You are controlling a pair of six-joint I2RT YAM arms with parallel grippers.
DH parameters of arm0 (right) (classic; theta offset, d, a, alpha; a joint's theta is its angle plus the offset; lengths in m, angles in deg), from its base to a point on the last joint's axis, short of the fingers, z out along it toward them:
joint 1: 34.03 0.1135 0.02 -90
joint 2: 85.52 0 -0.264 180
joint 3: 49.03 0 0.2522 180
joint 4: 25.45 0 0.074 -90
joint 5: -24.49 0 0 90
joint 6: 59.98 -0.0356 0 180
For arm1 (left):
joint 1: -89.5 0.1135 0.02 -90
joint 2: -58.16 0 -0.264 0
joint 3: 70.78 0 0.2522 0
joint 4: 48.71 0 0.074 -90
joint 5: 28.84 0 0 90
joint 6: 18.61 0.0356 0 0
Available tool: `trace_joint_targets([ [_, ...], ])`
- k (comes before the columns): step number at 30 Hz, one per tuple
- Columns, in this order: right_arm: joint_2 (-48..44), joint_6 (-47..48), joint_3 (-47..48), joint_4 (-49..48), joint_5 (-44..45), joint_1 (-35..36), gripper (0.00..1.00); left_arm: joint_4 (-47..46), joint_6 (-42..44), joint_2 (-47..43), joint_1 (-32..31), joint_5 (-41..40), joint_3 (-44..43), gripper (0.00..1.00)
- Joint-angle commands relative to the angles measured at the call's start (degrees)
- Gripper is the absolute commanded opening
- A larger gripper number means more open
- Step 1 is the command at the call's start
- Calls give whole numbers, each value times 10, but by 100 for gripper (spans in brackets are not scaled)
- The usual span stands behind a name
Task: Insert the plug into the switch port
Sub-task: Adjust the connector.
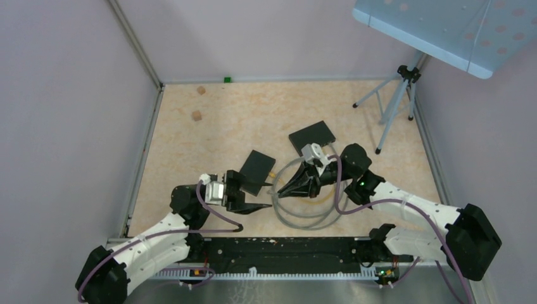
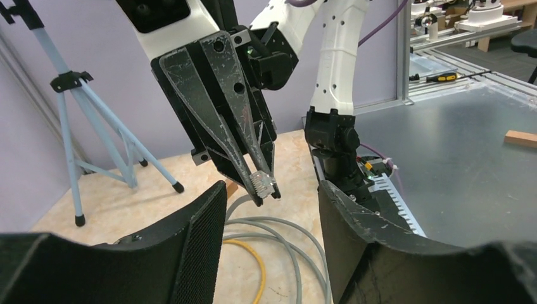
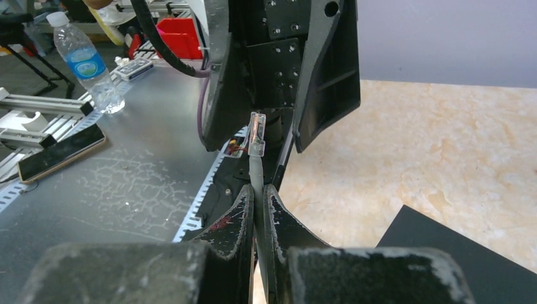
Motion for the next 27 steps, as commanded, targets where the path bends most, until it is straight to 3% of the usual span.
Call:
trace_joint_targets([
  [1, -1, 9, 24, -14, -24, -3, 0, 3, 20, 15, -10, -1, -30, 59],
  [11, 2, 33, 25, 21, -8, -3, 0, 8, 21, 21, -19, -1, -36, 30],
  [15, -1, 33, 25, 21, -7, -3, 0, 27, 25, 23, -20, -13, -39, 2],
  [19, -8, 37, 14, 1, 22, -3, 0, 75, 22, 22, -21, -39, -45, 0],
  [20, -12, 40, 6, -13, 46, -3, 3, 92, 16, 22, -21, -55, -48, 0],
  [24, -38, 60, -52, -100, 165, -3, 34, 184, -39, 12, -21, -193, -62, 0],
  [27, -39, 84, -79, -146, 233, -3, 42, 247, -103, -5, -21, -323, -63, 0],
])
